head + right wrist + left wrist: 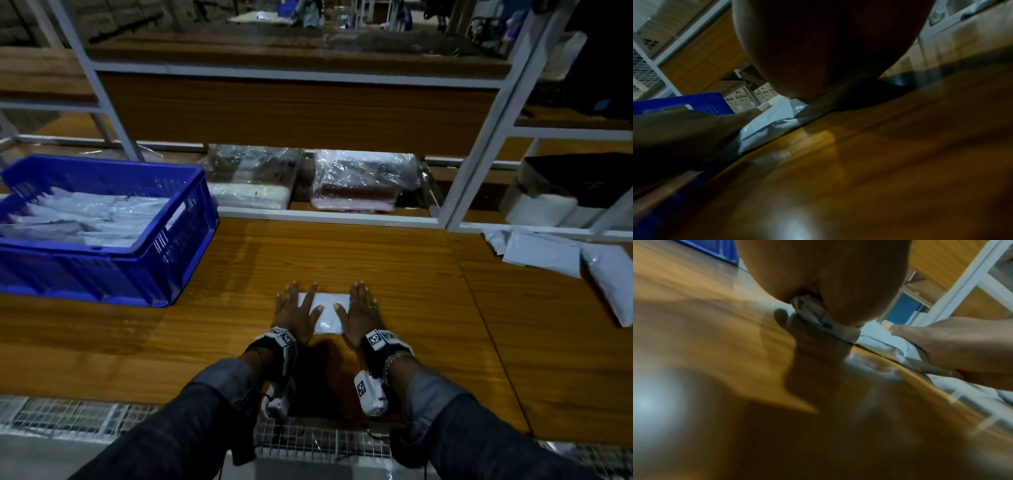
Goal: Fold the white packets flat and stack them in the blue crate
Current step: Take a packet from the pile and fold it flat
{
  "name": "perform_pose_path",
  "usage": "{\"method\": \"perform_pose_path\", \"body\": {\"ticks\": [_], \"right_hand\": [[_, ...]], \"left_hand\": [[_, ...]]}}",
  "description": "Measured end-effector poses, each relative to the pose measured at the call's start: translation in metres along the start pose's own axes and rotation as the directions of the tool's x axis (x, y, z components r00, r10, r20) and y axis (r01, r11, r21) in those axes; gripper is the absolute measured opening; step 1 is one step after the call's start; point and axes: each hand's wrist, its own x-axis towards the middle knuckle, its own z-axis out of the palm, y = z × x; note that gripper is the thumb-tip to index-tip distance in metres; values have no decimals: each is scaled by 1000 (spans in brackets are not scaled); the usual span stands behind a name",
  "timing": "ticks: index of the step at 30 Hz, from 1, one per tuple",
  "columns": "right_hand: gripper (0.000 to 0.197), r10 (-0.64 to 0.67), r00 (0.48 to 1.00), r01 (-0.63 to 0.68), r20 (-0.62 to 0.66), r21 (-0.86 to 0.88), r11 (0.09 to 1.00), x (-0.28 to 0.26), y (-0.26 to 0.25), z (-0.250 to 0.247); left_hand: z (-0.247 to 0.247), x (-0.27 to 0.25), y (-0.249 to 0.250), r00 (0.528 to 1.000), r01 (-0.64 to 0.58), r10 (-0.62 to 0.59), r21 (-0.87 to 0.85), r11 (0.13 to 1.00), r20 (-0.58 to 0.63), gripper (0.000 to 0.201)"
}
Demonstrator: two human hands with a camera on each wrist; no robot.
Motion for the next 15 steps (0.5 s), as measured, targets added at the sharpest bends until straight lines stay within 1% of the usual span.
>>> {"method": "perform_pose_path", "body": {"ticks": [2, 4, 5, 7, 9, 11, 12, 13, 15], "right_hand": [[80, 16, 999, -15, 40, -29, 999, 0, 0, -5], [78, 18, 997, -12, 76, -81, 997, -1, -1, -11], [75, 3, 997, 6, 80, -109, 994, -2, -3, -13], [65, -76, 995, 84, 61, -137, 987, -6, -10, -14], [60, -142, 988, 148, 53, -149, 978, -11, -18, -14], [59, -154, 987, 159, 42, -156, 975, -14, -23, -13], [58, -155, 988, 157, 26, -167, 973, -14, -22, -10], [57, -150, 989, 150, 13, -176, 973, -13, -21, -6], [57, -128, 992, 129, 20, -190, 973, -12, -18, -1]], "left_hand": [[-6, 4, 0, 998, -5, 4, 15, 1000, 70, 64], [-8, 5, 0, 994, -3, -4, 66, 998, 108, 64], [-8, 4, 0, 995, 9, -20, 103, 995, 99, 64], [-3, -1, 2, 999, 24, -29, 161, 987, 31, 65], [-1, -4, 6, 999, -38, 44, 193, 980, -27, 67], [-2, -4, 8, 990, -116, 130, 228, 967, -46, 69], [-2, -6, 9, 989, -129, 143, 246, 961, -43, 63], [-1, -6, 11, 990, -127, 140, 245, 961, -35, 59], [3, -6, 15, 993, -111, 116, 215, 970, -8, 58]]}}
